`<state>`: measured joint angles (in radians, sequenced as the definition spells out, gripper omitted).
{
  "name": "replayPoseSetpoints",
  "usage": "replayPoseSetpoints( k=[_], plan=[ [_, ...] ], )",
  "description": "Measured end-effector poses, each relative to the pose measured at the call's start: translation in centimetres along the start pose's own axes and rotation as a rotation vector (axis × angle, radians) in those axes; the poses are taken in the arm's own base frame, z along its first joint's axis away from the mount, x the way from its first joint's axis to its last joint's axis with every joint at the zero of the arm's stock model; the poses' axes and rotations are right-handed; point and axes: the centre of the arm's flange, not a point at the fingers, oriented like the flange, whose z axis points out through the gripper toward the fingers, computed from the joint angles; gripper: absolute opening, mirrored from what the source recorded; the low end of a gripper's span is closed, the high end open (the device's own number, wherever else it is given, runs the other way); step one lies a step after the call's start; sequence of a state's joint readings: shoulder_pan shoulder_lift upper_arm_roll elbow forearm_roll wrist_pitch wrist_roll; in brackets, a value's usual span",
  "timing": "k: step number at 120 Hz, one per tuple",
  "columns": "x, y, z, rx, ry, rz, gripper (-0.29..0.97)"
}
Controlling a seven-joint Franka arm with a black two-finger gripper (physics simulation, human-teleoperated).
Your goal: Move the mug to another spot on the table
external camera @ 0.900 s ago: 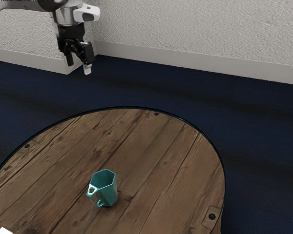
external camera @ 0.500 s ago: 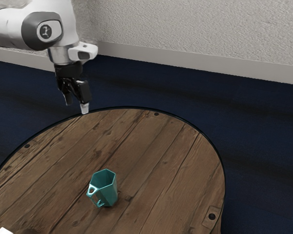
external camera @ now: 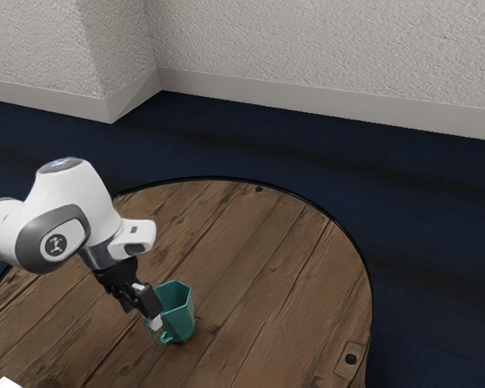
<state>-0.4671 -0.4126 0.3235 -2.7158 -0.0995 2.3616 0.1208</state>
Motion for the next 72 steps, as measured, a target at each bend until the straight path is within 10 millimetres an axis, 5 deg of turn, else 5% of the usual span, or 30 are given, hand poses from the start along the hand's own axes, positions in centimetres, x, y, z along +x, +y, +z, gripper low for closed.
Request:
replayPoseSetpoints(
  k=[29,72],
  plan=[
    [0.9,-0.6,4.1,0.037,0.028,-0.078,0.68],
    [0.6,-0.8,6.8,0.144,0.039,0.006,0.68]
  ],
)
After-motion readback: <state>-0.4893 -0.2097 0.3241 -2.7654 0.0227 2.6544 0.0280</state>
